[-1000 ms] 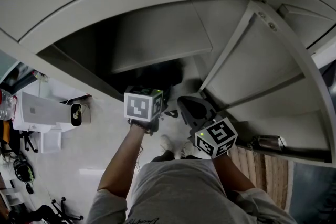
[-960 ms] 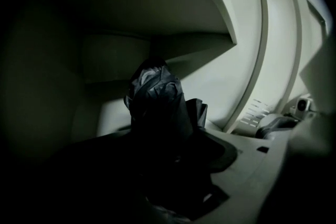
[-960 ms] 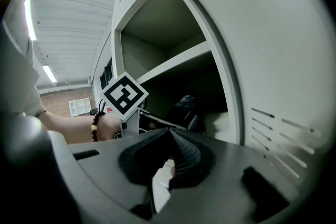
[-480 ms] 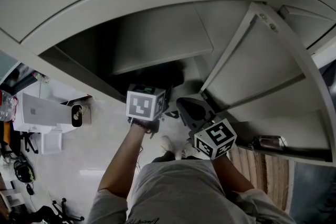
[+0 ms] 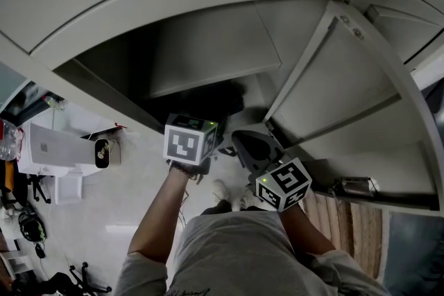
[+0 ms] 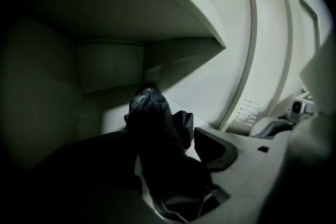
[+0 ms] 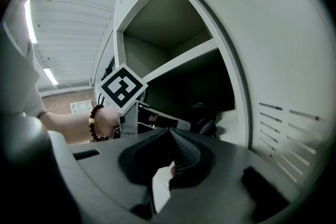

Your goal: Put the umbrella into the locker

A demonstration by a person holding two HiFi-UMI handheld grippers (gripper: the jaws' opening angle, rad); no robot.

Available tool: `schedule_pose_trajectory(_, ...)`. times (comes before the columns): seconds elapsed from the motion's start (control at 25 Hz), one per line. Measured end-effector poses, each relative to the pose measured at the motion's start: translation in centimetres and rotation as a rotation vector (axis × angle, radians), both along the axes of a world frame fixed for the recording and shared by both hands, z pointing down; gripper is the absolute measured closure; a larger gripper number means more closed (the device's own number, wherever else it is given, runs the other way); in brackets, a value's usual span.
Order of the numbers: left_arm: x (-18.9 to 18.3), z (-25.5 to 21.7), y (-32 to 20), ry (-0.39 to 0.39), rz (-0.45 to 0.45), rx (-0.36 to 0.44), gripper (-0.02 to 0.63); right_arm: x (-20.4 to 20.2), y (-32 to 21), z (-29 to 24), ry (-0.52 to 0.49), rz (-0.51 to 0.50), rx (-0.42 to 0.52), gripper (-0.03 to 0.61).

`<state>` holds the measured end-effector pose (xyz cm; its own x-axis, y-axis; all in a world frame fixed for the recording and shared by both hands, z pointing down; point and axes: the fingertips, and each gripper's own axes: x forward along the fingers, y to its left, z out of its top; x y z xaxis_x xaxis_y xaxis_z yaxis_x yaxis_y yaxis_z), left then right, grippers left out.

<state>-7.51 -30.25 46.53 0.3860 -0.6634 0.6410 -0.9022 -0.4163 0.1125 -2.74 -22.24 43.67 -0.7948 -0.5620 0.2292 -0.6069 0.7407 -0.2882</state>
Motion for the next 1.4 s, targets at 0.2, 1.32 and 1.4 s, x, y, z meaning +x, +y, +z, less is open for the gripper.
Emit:
schedule_pose_trajectory(0.2,-0.1,0.1,1.7,0.001,-0.002,0.002,0.298,-0.2,0.4,-0.1,-0.004,-0.004,0.001,0.551)
schedule_pose_trajectory(1.32,-2.1,2.0,13.9,0.002,-0.089,0.029,0.298,-0.4,4.1,-0.4,0.013,-0.042,0.016,0.551)
schedule_pose_trajectory(1.4,-2.3,2.7,14.4,0.008,-0.099,0.015,0.298,-0.5,4.4,-0.3,0.019,-0.047,0.016,0.551)
